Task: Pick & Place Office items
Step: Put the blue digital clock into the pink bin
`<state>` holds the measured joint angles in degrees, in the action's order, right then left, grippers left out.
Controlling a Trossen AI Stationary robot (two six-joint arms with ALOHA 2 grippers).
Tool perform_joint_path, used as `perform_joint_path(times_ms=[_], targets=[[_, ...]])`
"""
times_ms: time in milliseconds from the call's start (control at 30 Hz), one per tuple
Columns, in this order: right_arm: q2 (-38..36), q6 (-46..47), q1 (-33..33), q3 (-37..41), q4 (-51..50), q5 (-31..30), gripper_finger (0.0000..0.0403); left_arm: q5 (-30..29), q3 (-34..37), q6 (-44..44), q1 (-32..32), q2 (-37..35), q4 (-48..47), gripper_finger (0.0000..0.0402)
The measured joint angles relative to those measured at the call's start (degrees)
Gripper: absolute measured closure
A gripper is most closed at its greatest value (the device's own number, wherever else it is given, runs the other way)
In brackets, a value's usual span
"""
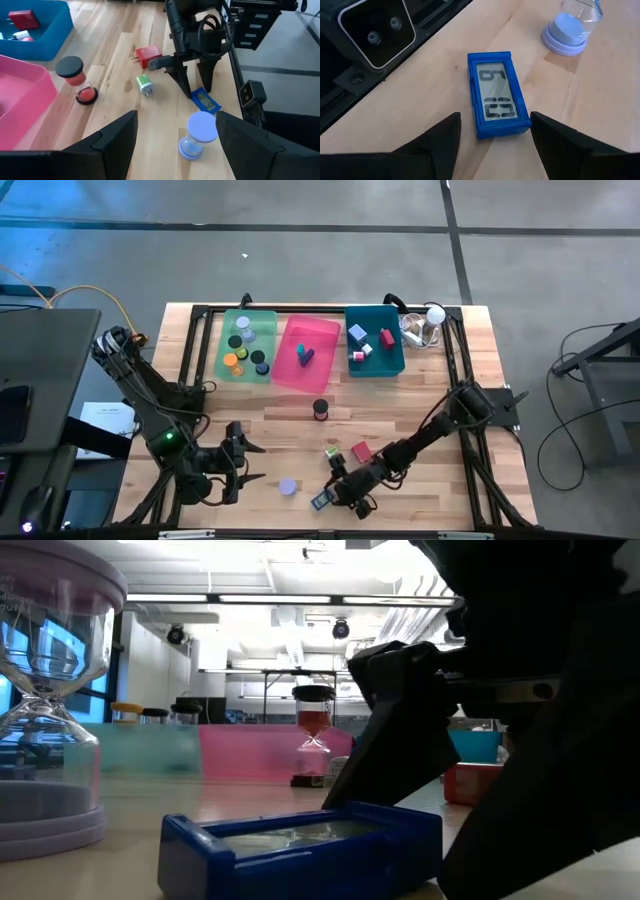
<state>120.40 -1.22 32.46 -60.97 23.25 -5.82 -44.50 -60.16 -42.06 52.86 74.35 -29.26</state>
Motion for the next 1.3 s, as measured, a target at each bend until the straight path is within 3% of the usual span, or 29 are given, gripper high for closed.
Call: perform_joint_path(times_ms=[133,667,933,1033,1300], targets=[[0.00,-0.34,-0.75,0.00,0.15,2.22,0.0176,0.03,0.00,0.00,0.02,0.00,0.02,0.0140],[0.00,-0.60,-0.14,0.02,0.87,1.32,0.0181,-0.01,-0.02,-0.44,0.02,0.00,0.04,0.0140],[0.02,-0.30,-0.14,0.02,0.94,4.51,0.0273,-0.01,-0.02,-1.05,0.02,0.00,0.07,0.0140],[0.02,-0.22,-0.14,0.02,0.94,4.64,0.0274,-0.01,-0.02,-1.05,0.01,0.00,0.07,0.0140],[-0.01,-0.15,1.48,0.02,0.93,-3.34,0.0274,0.89,-0.02,-0.99,0.02,0.00,0.07,0.0140]])
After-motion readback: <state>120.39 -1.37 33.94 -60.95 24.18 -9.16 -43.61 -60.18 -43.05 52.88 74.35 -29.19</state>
